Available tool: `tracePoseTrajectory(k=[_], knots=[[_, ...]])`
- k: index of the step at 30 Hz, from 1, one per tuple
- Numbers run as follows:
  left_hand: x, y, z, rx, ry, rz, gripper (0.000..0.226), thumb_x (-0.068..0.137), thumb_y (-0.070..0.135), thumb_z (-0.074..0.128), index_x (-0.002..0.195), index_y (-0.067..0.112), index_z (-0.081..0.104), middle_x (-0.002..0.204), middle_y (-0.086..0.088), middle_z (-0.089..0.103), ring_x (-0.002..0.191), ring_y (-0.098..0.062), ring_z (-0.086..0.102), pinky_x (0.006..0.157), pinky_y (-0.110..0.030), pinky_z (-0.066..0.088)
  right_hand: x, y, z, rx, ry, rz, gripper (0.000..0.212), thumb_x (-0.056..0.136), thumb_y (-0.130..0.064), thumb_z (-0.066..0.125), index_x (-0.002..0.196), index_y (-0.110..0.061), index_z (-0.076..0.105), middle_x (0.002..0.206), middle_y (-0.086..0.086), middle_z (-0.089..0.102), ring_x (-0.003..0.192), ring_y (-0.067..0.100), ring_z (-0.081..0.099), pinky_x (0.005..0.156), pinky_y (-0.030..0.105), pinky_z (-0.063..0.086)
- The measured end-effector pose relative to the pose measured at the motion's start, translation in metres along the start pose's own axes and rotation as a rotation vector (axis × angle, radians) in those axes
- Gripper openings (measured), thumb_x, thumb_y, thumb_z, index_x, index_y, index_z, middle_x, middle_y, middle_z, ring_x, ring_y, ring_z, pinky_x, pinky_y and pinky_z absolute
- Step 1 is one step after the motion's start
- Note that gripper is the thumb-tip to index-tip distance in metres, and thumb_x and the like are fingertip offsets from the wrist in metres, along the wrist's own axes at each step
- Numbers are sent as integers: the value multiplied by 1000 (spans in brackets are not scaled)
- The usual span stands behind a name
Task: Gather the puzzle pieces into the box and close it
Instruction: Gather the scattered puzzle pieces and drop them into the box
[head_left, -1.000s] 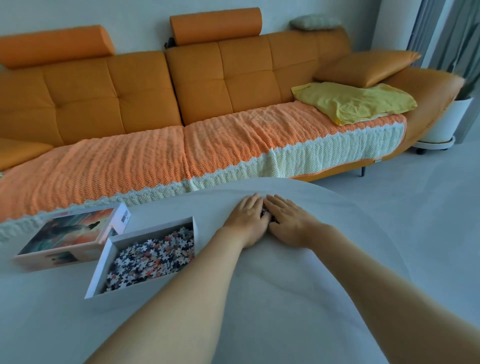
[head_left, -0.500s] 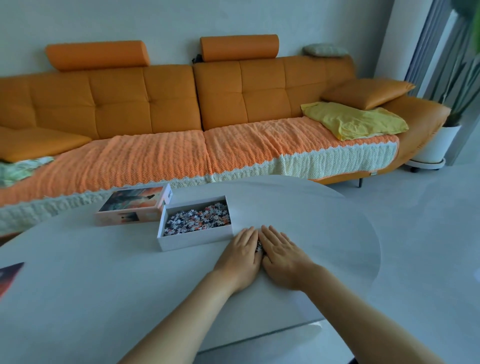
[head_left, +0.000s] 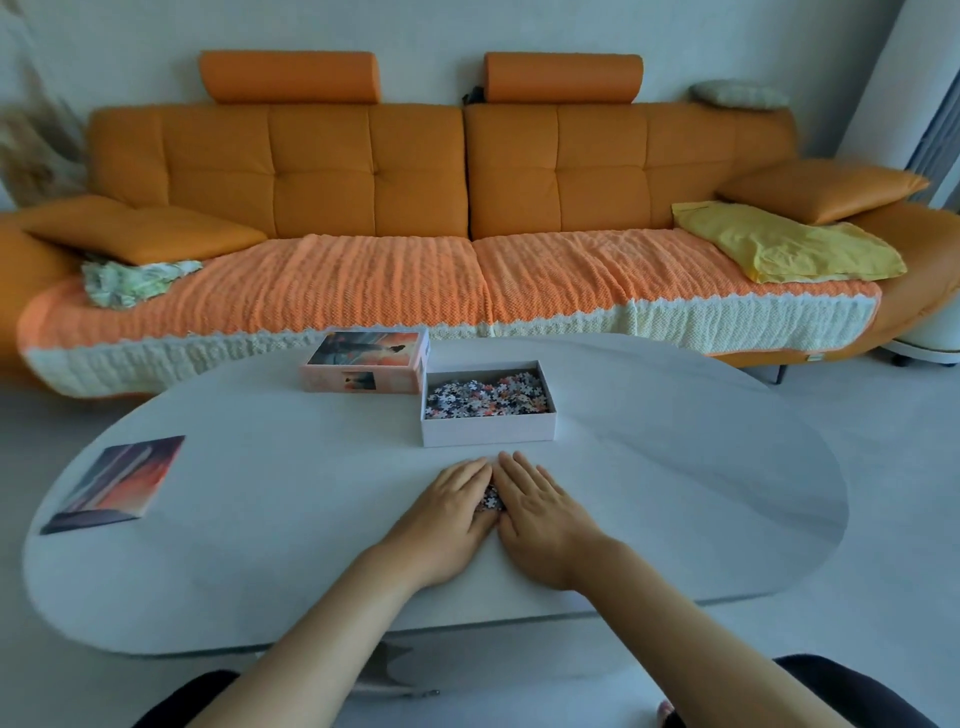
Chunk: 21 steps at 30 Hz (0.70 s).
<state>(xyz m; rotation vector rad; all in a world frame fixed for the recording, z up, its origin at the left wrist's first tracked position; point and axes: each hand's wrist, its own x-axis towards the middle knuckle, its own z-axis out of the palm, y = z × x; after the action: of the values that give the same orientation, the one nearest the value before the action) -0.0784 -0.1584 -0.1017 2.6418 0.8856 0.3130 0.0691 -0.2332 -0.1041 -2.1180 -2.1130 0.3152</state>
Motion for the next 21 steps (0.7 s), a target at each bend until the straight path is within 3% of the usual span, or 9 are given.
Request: tracePoseTrajectory(k=[4, 8, 10, 13, 16, 21], knots=[[5, -13, -12, -63, -44, -45, 62, 102, 33, 44, 155, 16, 16, 160, 5, 17, 146, -9, 10, 113, -15, 3, 14, -8, 2, -11, 2, -19, 87, 78, -51, -7, 155, -11, -1, 163, 6, -7, 149, 17, -12, 121, 32, -7], [11, -22, -21, -103, -84, -75, 60, 101, 32, 46, 154, 18, 22, 159, 6, 22, 145, -9, 15, 117, -21, 10, 25, -9, -3, 35, -54, -25, 61, 102, -30, 24, 155, -11, 0, 163, 6, -5, 149, 19, -10, 122, 36, -3], [11, -26, -29, -159, -79, -86, 57, 101, 29, 48, 152, 21, 26, 158, 9, 25, 143, -6, 20, 112, -15, 12, 29, -12, -14, 176, -61, -70, 60, 100, -22, 33, 155, -16, 8, 162, 4, 7, 150, 19, -1, 122, 38, 4], [8, -34, -42, -229, -50, -119, 52, 101, 32, 47, 150, 29, 32, 156, 19, 25, 140, -2, 27, 111, -17, 18, 31, -9, -42, 378, -79, -27, 55, 98, -13, 39, 151, -27, 28, 153, -7, 32, 140, 11, 28, 112, 20, 18], [5, -45, -55, -217, -66, -141, 57, 96, 40, 56, 148, 37, 35, 154, 23, 26, 137, -2, 32, 111, -22, 25, 27, 8, -60, 375, -85, 87, 47, 99, -19, 42, 143, -37, 42, 146, -13, 42, 122, 11, 48, 98, 20, 32], [-3, -56, -60, -38, -219, -155, 93, 76, 58, 72, 152, 31, 26, 150, 17, 26, 141, -7, 15, 116, -29, 20, 23, 25, -64, 139, -131, 129, 54, 89, -38, 63, 140, -34, 45, 130, -10, 45, 103, 10, 53, 94, 26, 43]])
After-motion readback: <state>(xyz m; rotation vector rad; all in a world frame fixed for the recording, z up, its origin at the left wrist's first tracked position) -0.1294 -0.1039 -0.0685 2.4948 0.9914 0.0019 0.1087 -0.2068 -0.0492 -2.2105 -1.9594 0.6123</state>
